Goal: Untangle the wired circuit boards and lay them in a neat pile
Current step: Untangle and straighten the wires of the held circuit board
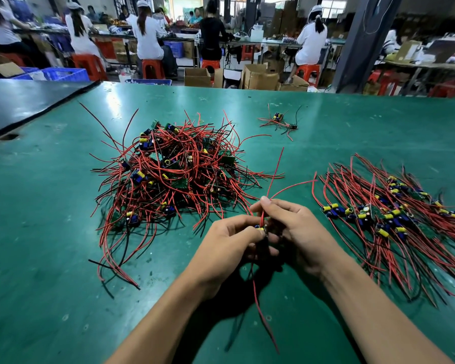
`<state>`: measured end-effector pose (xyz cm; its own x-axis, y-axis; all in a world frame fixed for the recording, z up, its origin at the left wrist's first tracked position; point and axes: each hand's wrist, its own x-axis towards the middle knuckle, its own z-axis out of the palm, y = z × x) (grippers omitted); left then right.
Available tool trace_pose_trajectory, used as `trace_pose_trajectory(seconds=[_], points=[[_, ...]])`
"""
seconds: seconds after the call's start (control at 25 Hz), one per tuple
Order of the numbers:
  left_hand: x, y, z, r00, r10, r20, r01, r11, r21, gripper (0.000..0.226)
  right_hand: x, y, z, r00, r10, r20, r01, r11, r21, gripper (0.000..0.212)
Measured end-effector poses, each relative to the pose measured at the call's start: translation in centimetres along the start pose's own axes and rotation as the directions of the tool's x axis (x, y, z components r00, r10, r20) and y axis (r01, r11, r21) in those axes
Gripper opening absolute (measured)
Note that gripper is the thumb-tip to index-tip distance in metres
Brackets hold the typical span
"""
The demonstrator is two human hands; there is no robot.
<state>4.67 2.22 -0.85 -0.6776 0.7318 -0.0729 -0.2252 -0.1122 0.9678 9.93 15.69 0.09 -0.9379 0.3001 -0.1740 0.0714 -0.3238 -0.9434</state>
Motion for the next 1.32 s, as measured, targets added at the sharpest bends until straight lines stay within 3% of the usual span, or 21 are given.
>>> trace_pose_trajectory(seconds=[0.16, 0.36, 0.52, 0.8, 1.0, 1.2, 1.32], points=[[0.1, 0.1, -0.3, 0.999, -0.037, -0.033, 0.036, 0.999, -0.036, 0.023, -0.1, 0.5, 0.3, 0.999, 0.001, 0.042, -0.001, 1.0, -0.013, 0.023], [-0.1, 0.1, -0.2, 0.997, 0.019, -0.073, -0.019, 1.0, 0.01, 0.029, -0.3, 0.6, 0.3, 0.993, -0.114, -0.008, 0.11, 0.973, -0.202, 0.021], [0.2, 0.3, -0.5, 0.996, -0.029, -0.085, 0.027, 0.999, -0.023, 0.026, 0.0, 0.5, 0.1, 0.998, -0.053, -0.028, 0.05, 0.993, -0.108, 0.028], [0.2, 0.0, -0.2, 0.999, -0.032, -0.022, 0.033, 0.996, 0.088, 0.029, 1.0, 0.8, -0.6, 0.981, -0.017, -0.195, -0.014, 0.988, -0.153, 0.035], [0.4, -0.1, -0.2, 0.991, 0.045, -0.122, -0.032, 0.994, 0.108, 0.025, 0.3, 1.7, 0.2, 0.998, 0.006, 0.067, -0.003, 0.999, -0.045, 0.028], [0.2, -0.2, -0.3, 0.979, 0.136, -0.15, -0.088, 0.954, 0.287, 0.022, 1.0, 1.6, -0.5, 0.976, -0.109, -0.188, 0.071, 0.978, -0.198, 0.024], [0.1, 0.1, -0.1, 0.994, 0.082, -0.072, -0.057, 0.952, 0.3, 0.019, 1.4, 1.2, -1.0, 0.935, -0.167, -0.313, 0.125, 0.981, -0.151, 0.027]])
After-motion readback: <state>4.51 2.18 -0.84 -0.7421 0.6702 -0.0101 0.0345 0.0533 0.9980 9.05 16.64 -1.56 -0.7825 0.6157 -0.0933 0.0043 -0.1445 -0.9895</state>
